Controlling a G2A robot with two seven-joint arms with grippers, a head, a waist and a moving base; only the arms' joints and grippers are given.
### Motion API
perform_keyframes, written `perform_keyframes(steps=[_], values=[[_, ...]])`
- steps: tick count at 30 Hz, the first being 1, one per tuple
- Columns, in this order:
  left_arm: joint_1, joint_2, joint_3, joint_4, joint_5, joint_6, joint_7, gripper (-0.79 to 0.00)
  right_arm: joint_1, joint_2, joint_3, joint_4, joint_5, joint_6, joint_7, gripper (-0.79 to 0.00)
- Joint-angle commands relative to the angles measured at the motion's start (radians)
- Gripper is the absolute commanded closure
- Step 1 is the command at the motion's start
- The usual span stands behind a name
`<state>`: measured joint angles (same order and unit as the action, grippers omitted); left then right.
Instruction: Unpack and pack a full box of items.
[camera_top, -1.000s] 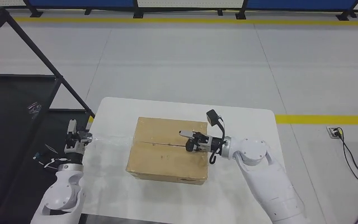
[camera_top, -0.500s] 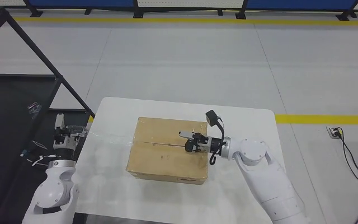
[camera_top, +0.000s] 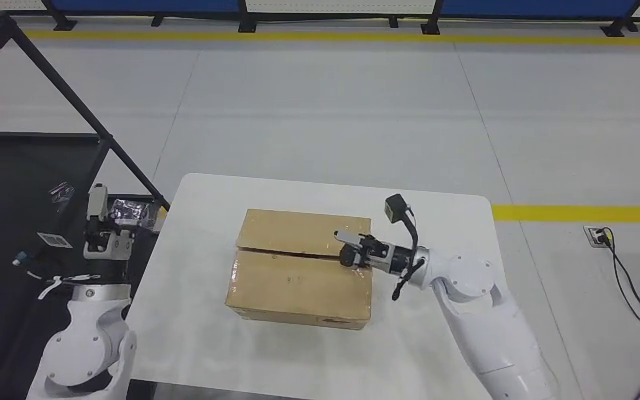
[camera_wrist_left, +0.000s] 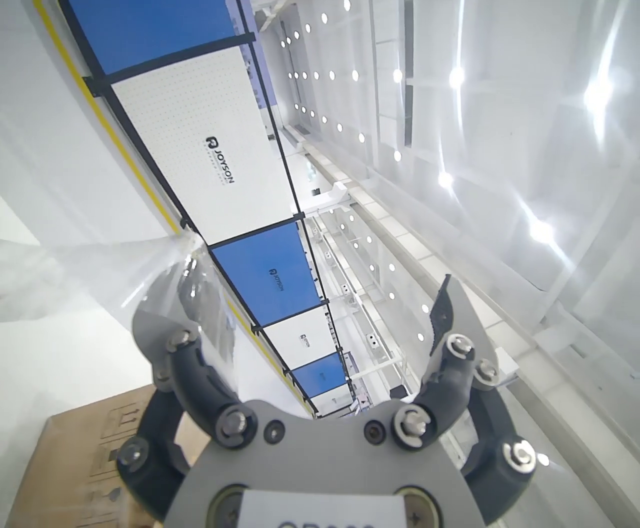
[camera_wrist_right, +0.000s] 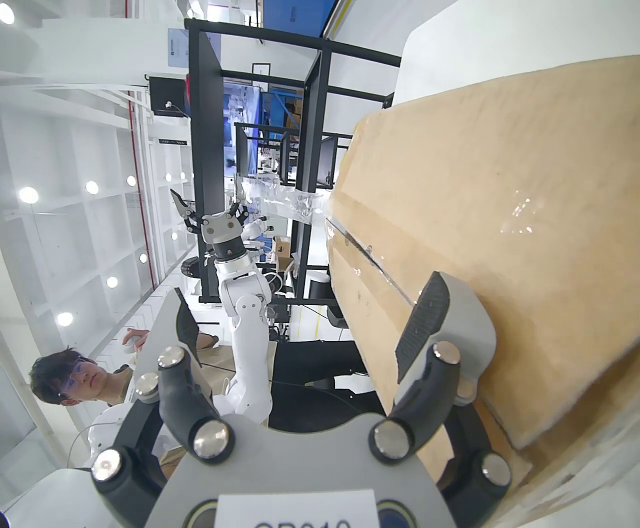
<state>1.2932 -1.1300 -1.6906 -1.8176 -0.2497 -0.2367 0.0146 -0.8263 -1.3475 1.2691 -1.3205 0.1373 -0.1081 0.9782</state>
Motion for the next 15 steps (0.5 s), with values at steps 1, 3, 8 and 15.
perform_keyframes(steps=[1, 3, 8, 15], values=[[0.006, -0.001, 0.007, -0.036, 0.016, 0.008, -0.003, -0.785, -0.018, 0.006, 0.017, -0.016, 0.004, -0.004, 0.003, -0.785], [0.012, -0.003, 0.015, -0.066, 0.027, 0.014, -0.002, -0.785, -0.038, 0.011, 0.032, -0.031, 0.01, -0.009, 0.004, -0.785], [0.011, -0.008, 0.046, -0.113, 0.064, 0.038, -0.001, -0.785, -0.078, 0.024, 0.067, -0.057, 0.029, -0.023, 0.013, -0.785], [-0.015, -0.016, 0.125, -0.148, 0.139, 0.068, -0.02, -0.785, -0.108, 0.037, 0.095, -0.066, 0.052, -0.043, 0.019, -0.785]])
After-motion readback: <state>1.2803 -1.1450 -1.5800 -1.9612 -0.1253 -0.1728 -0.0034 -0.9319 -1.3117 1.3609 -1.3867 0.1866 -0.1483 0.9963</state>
